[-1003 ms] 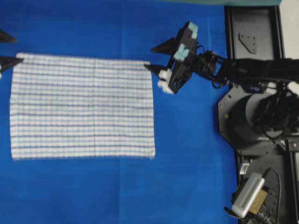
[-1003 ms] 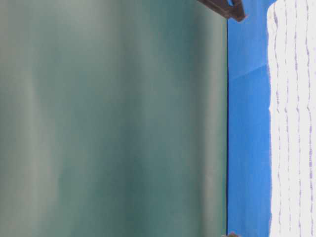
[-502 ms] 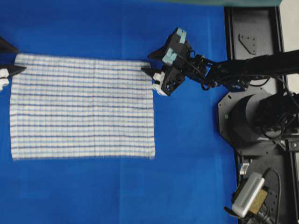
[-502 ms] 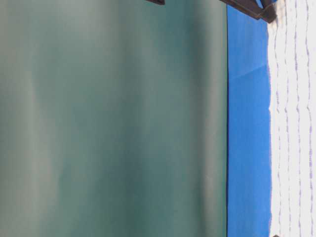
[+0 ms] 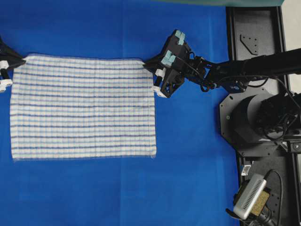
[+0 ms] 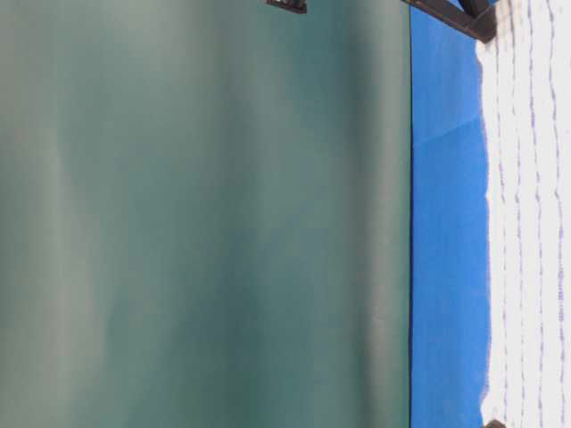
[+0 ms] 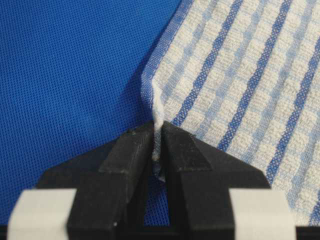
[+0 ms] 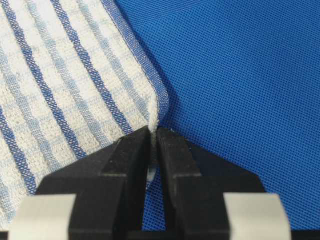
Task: Fold the blue towel.
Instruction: 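Fold the top edge down toward the bottom edge with both grippers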
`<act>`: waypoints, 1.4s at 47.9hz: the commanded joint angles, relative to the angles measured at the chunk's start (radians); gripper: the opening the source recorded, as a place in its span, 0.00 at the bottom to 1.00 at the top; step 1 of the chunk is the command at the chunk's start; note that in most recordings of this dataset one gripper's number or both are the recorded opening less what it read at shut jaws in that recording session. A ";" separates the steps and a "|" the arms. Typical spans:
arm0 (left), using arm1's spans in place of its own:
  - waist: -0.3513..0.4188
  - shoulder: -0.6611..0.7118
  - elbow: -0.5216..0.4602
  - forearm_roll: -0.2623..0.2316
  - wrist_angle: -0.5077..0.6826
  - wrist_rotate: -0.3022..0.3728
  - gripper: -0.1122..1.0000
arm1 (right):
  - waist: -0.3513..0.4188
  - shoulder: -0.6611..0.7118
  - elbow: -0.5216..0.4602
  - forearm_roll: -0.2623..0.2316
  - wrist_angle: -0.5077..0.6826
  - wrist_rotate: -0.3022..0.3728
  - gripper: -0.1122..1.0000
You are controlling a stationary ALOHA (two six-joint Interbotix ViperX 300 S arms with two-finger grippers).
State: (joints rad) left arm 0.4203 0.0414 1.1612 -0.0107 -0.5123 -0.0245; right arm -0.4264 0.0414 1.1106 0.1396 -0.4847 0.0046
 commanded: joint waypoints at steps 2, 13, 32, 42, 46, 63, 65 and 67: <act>-0.006 -0.014 -0.015 -0.002 -0.003 -0.002 0.14 | 0.008 -0.011 -0.012 0.003 -0.006 -0.002 0.29; -0.026 -0.066 -0.018 -0.002 0.034 0.000 0.14 | 0.014 -0.066 -0.009 0.003 0.008 0.000 0.29; -0.141 -0.284 0.017 -0.002 0.152 -0.014 0.14 | 0.104 -0.242 0.008 0.034 0.152 0.002 0.29; -0.276 -0.382 0.049 -0.002 0.170 -0.101 0.14 | 0.221 -0.334 0.060 0.123 0.190 0.002 0.29; -0.344 -0.405 0.061 -0.002 0.170 -0.141 0.14 | 0.275 -0.365 0.075 0.155 0.193 0.000 0.29; -0.552 -0.400 0.040 -0.002 0.170 -0.272 0.14 | 0.471 -0.408 0.084 0.287 0.245 0.002 0.29; -0.571 -0.399 0.035 -0.002 0.170 -0.275 0.14 | 0.489 -0.408 0.084 0.301 0.247 0.002 0.29; -0.588 -0.394 0.032 -0.002 0.170 -0.275 0.14 | 0.509 -0.408 0.084 0.319 0.247 0.002 0.29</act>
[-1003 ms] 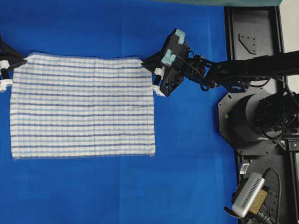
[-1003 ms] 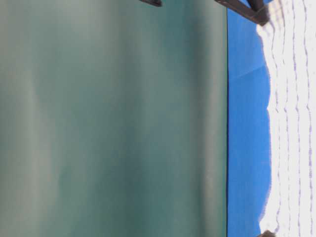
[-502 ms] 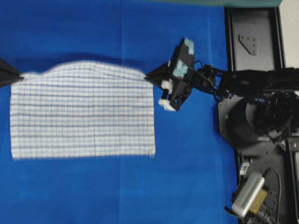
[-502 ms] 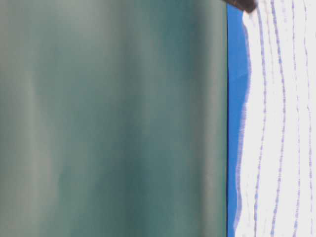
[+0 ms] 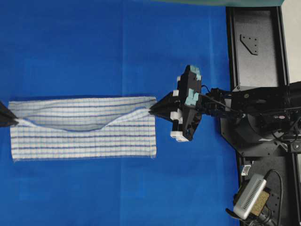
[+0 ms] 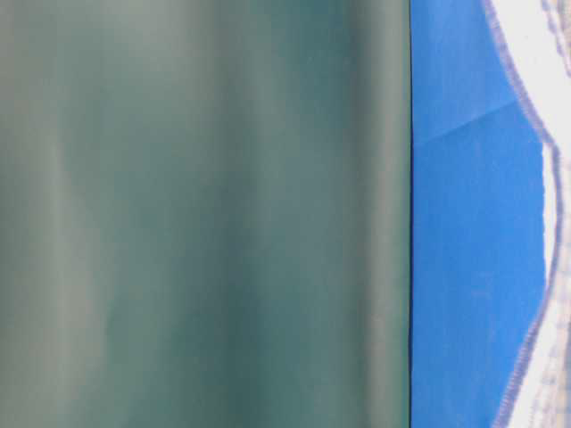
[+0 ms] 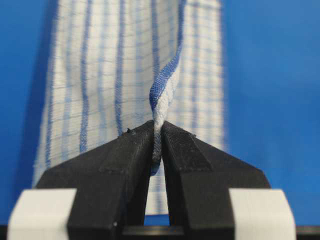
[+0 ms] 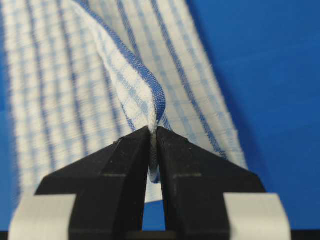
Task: Fold the blue towel.
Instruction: 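Fold the top edge down toward the bottom edge with both grippers, then release the folded edge and lift both grippers away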
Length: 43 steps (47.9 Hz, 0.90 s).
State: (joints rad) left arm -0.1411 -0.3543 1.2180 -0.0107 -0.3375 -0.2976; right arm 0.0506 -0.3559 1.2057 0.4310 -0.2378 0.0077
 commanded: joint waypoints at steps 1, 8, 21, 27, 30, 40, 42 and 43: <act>-0.034 0.003 -0.026 -0.002 -0.005 -0.002 0.14 | 0.041 -0.011 -0.012 0.034 0.000 -0.002 0.29; -0.077 0.017 -0.040 -0.002 -0.005 -0.003 0.14 | 0.092 -0.008 -0.012 0.067 0.000 -0.002 0.29; -0.100 0.041 -0.057 -0.003 0.009 -0.002 0.14 | 0.133 0.035 -0.035 0.083 0.006 -0.002 0.29; -0.103 0.041 -0.057 -0.002 0.043 -0.002 0.14 | 0.140 0.060 -0.051 0.081 0.025 -0.002 0.29; -0.103 0.043 -0.058 -0.003 0.055 -0.002 0.14 | 0.141 0.069 -0.058 0.083 0.035 -0.002 0.30; -0.103 0.074 -0.067 -0.003 0.063 -0.003 0.14 | 0.144 0.101 -0.084 0.081 0.075 -0.002 0.44; -0.103 0.081 -0.072 -0.003 0.064 -0.003 0.14 | 0.144 0.104 -0.089 0.083 0.080 -0.003 0.52; -0.103 0.084 -0.074 -0.005 0.064 -0.003 0.14 | 0.146 0.107 -0.091 0.083 0.081 -0.003 0.55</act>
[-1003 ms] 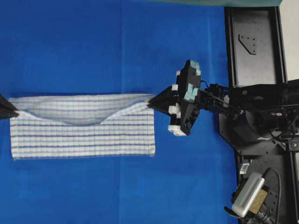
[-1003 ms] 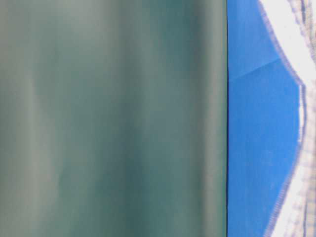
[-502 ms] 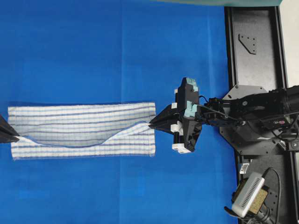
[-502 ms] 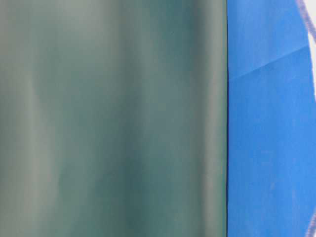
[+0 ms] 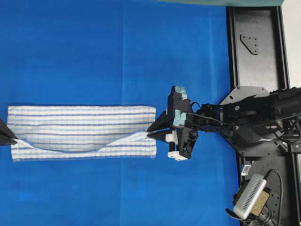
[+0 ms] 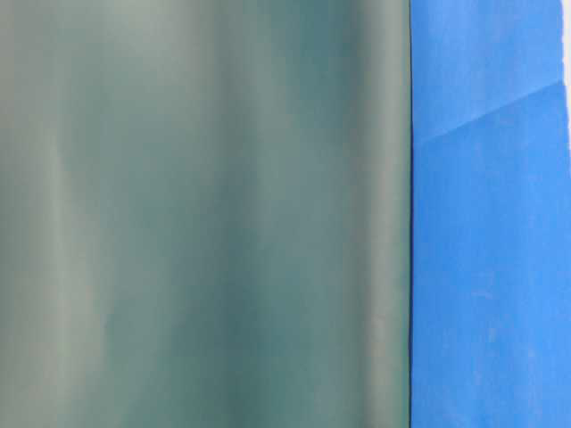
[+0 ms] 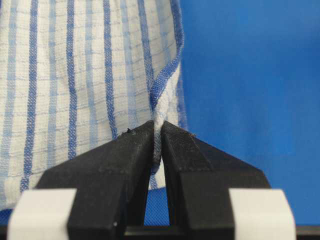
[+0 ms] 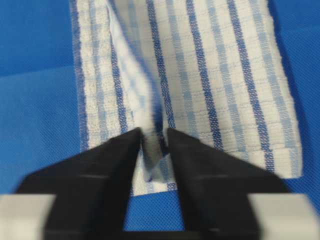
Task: Fold the blue towel.
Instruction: 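Release the folded edge and lift both grippers away, then grasp the folded towel's bottom corners with both grippers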
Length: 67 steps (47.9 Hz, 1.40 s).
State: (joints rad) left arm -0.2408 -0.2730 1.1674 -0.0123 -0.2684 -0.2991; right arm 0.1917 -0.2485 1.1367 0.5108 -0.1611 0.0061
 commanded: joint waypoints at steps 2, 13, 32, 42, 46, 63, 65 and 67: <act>-0.003 0.011 -0.031 -0.008 -0.005 -0.002 0.14 | 0.003 0.002 -0.026 0.002 0.005 -0.002 0.64; -0.006 -0.003 -0.040 -0.015 -0.005 -0.002 0.52 | 0.005 -0.005 -0.037 -0.002 0.003 -0.012 0.96; 0.087 -0.077 -0.029 -0.014 0.032 0.023 0.84 | -0.064 -0.061 -0.032 -0.052 0.003 -0.034 0.93; 0.245 -0.052 -0.028 -0.009 0.032 0.026 0.82 | -0.202 -0.061 -0.032 -0.067 0.005 -0.112 0.93; 0.282 -0.035 -0.021 -0.008 0.032 0.049 0.82 | -0.241 -0.055 -0.031 -0.067 0.003 -0.143 0.93; 0.310 0.110 -0.020 -0.011 -0.012 0.117 0.81 | -0.279 0.086 -0.028 -0.055 -0.035 -0.163 0.92; 0.310 0.130 -0.020 -0.014 -0.020 0.115 0.80 | -0.279 0.107 -0.028 -0.052 -0.041 -0.160 0.92; 0.308 0.147 -0.021 -0.014 -0.025 0.114 0.79 | -0.275 0.123 -0.028 -0.048 -0.048 -0.160 0.91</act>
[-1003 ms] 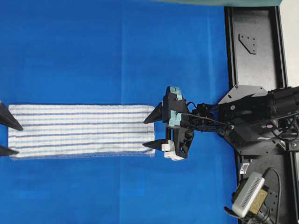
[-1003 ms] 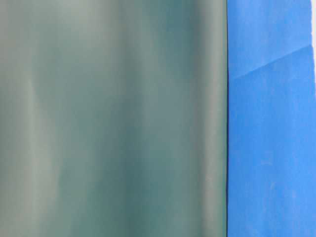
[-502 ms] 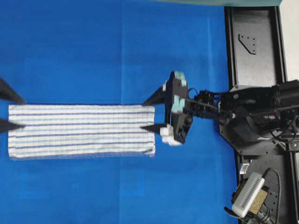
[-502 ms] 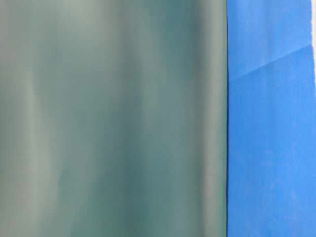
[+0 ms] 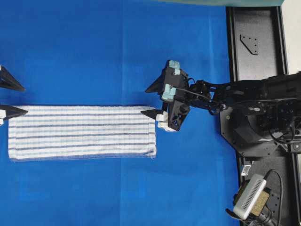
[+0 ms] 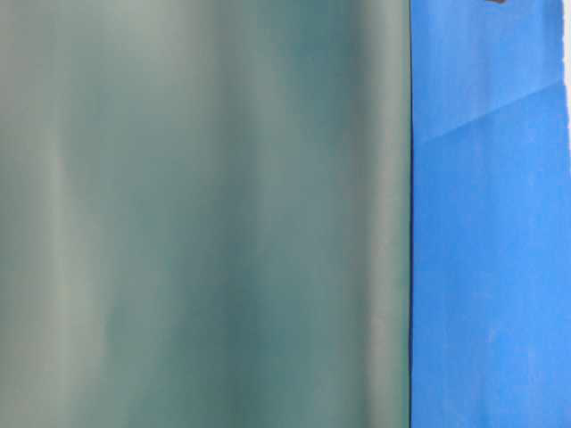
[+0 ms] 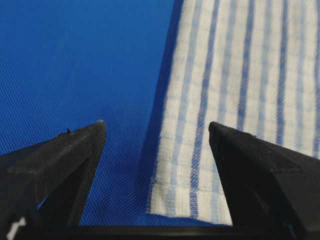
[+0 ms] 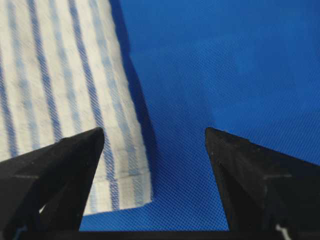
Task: Fold the blue towel.
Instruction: 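Grasp the folded towel's bottom corners with both grippers, then lift the towel strip and swing it to a vertical orientation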
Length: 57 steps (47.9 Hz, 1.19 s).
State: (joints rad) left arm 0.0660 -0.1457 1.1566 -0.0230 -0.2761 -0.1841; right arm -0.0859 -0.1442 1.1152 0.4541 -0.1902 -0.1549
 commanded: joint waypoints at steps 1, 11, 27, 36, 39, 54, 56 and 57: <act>0.002 0.029 -0.012 -0.003 -0.020 -0.002 0.78 | 0.005 0.026 -0.008 0.011 -0.018 0.002 0.91; -0.026 0.092 -0.028 -0.003 -0.025 -0.002 0.63 | 0.031 0.044 -0.003 0.020 -0.020 0.006 0.82; -0.052 0.114 -0.035 -0.003 -0.002 -0.002 0.38 | 0.046 0.060 -0.005 0.021 -0.037 0.003 0.50; -0.052 0.114 -0.049 -0.003 0.040 0.000 0.13 | 0.046 0.058 -0.006 0.020 -0.041 0.000 0.27; -0.052 0.112 -0.057 -0.003 0.048 0.002 0.13 | 0.046 0.058 -0.008 0.018 -0.043 -0.002 0.23; -0.052 0.015 -0.086 -0.003 0.164 0.002 0.13 | 0.046 -0.037 -0.015 0.018 0.012 -0.002 0.23; -0.052 -0.014 -0.092 -0.003 0.196 0.000 0.13 | 0.046 -0.074 -0.017 0.018 0.038 -0.002 0.23; -0.052 -0.031 -0.095 -0.003 0.212 -0.002 0.13 | 0.046 -0.089 -0.017 0.018 0.049 -0.002 0.23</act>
State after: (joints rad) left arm 0.0123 -0.1150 1.0861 -0.0261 -0.1028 -0.1825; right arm -0.0399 -0.1703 1.1152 0.4740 -0.1657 -0.1549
